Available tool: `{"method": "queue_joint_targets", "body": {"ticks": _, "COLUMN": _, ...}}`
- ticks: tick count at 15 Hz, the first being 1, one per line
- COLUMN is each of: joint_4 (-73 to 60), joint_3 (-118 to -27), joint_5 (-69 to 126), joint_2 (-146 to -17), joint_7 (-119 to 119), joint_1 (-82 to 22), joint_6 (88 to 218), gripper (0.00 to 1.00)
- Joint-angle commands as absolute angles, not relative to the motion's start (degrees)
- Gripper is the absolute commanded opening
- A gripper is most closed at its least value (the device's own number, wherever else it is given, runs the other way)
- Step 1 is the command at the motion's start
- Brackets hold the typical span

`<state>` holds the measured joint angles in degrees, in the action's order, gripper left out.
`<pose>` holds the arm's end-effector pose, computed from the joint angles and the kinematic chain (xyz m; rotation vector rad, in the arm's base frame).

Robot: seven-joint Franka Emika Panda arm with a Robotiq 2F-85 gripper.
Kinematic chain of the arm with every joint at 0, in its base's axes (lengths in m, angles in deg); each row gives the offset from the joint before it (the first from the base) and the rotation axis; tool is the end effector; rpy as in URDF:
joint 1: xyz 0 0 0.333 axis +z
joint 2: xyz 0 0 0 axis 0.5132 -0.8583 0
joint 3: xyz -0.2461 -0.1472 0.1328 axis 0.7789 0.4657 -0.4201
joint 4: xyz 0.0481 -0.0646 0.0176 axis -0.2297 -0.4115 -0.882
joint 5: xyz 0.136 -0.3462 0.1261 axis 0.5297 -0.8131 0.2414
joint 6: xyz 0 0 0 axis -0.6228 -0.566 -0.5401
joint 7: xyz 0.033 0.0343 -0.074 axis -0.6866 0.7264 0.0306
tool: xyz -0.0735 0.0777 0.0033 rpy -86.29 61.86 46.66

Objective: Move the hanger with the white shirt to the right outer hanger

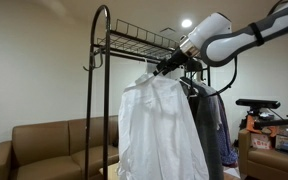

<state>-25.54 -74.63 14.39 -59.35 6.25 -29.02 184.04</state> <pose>0.5781 0.0171 0.6491 2.6254 0.0748 1.5112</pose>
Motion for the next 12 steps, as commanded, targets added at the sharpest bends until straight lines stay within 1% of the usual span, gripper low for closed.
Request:
{"method": "queue_joint_targets", "body": {"ticks": 1, "joint_4": -25.56, "joint_3": -74.46, "joint_5": 14.39, "joint_2": -59.00, "joint_7": 6.25, "joint_1": -29.03, "joint_6": 183.81, "gripper": 0.93}}
{"method": "queue_joint_targets", "body": {"ticks": 2, "joint_4": -25.60, "joint_3": -74.30, "joint_5": 14.39, "joint_2": -58.84, "joint_7": 6.24, "joint_1": -29.03, "joint_6": 183.74, "gripper": 0.97}}
{"method": "queue_joint_targets", "body": {"ticks": 5, "joint_4": -25.75, "joint_3": -74.26, "joint_5": 14.39, "joint_2": -58.82, "joint_7": 6.24, "joint_1": -29.03, "joint_6": 183.73, "gripper": 0.99}}
{"method": "queue_joint_targets", "body": {"ticks": 12, "joint_4": -26.97, "joint_3": -73.81, "joint_5": 16.94, "joint_2": -61.01, "joint_7": 5.56, "joint_1": -28.67, "joint_6": 185.01, "gripper": 1.00}}
